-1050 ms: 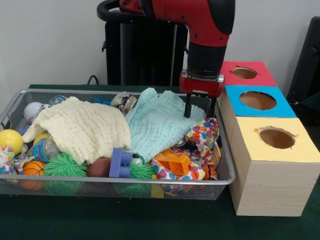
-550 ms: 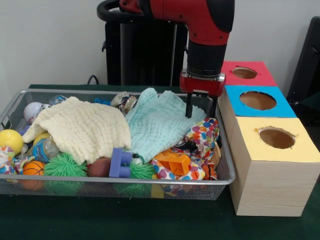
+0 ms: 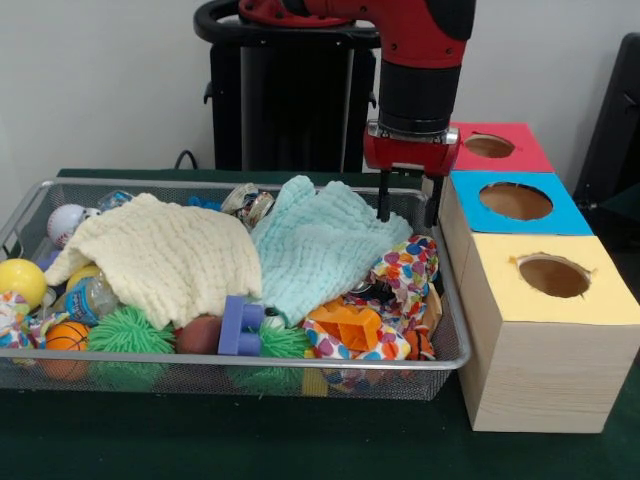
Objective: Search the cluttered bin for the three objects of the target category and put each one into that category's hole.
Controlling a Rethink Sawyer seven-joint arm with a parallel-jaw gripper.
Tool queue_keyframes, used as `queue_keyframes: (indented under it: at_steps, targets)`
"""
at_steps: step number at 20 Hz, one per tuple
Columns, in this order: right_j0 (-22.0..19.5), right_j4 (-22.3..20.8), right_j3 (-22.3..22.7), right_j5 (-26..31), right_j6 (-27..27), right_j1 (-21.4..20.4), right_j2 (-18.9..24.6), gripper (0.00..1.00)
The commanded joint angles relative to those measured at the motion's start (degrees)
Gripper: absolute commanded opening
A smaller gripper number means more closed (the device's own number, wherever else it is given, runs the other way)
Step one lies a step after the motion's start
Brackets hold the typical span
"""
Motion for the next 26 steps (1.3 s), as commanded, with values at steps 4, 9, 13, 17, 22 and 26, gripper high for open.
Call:
queue_keyframes:
  at_steps: [4,9,13,17,22,26]
  targets:
    - [-0.7,2.8,-6.7,5.5,9.6,-1.0,2.1,1.00]
    - [0.0,3.1,-8.4,1.4,10.8,2.4,0.6,1.00]
    - [-0.9,2.7,-10.1,-1.9,10.7,5.4,1.5,1.00]
    - [-1.1,2.7,-11.6,-2.7,10.8,6.8,1.8,1.00]
    - [-1.2,2.4,-11.2,-4.5,11.8,7.8,2.0,1.00]
    - [0.4,2.9,-11.7,-6.5,12.5,10.7,0.6,1.00]
